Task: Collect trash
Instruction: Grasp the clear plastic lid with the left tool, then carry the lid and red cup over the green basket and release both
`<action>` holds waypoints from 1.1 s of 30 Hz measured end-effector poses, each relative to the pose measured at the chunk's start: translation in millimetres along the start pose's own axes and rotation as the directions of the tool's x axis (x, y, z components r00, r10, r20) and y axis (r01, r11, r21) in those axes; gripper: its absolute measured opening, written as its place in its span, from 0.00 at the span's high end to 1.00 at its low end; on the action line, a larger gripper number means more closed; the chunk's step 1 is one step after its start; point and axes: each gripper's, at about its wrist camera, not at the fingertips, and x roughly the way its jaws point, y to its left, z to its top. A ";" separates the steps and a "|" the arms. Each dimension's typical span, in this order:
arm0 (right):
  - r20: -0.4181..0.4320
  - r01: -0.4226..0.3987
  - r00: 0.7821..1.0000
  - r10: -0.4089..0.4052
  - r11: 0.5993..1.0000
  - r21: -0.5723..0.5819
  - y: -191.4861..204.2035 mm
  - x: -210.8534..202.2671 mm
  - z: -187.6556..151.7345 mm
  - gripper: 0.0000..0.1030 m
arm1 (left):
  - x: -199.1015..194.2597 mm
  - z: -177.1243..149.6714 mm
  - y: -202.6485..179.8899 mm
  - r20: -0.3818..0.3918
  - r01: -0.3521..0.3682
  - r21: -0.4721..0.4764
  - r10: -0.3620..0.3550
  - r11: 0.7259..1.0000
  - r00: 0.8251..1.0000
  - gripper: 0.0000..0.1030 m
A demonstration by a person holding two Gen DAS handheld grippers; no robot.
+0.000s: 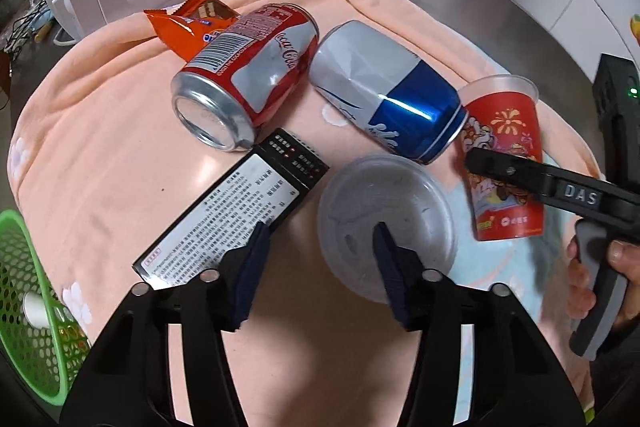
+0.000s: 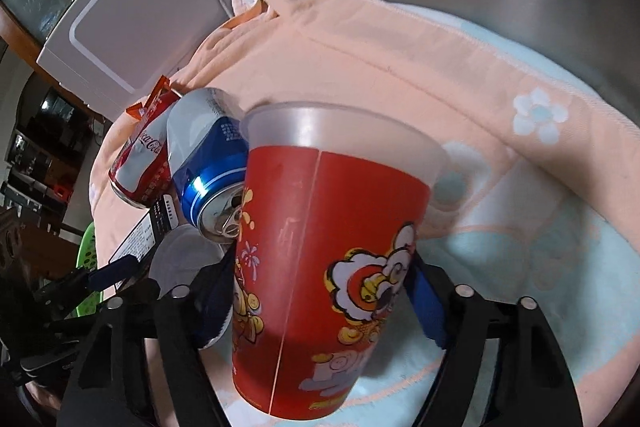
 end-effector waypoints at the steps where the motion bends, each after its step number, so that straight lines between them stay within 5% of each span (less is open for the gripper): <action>1: 0.001 0.001 1.000 -0.001 1.000 -0.003 0.4 0.3 0.0 0.31 | 0.4 -1.1 -3.1 -0.002 0.003 0.009 -0.002 1.000 1.000 0.52; 8: 0.016 -0.004 1.000 0.005 1.000 -0.026 1.3 -5.0 -3.8 0.31 | 14.0 -3.1 -8.7 -0.029 -0.006 -0.009 0.005 1.000 1.000 0.53; 11: 0.025 -0.009 1.000 0.009 1.000 -0.028 0.5 -10.6 -7.0 0.31 | 20.5 -4.8 -13.9 -0.042 0.018 0.002 -0.018 1.000 0.999 0.78; 15: 0.039 -0.016 0.999 0.018 0.999 -0.034 2.3 -19.2 -10.7 0.31 | 16.7 -6.0 -22.5 -0.018 0.009 0.019 -0.009 1.000 1.000 0.80; 18: 0.052 -0.024 0.998 0.026 0.999 -0.044 6.3 -27.4 -14.3 0.31 | 8.0 -6.1 -24.9 -0.003 0.027 0.012 -0.027 1.000 1.000 0.93; 33: 0.100 -0.079 0.990 0.099 0.980 -0.185 61.3 -64.2 -27.9 0.31 | -46.2 -22.3 8.9 0.080 0.029 -0.036 -0.026 0.999 0.996 0.96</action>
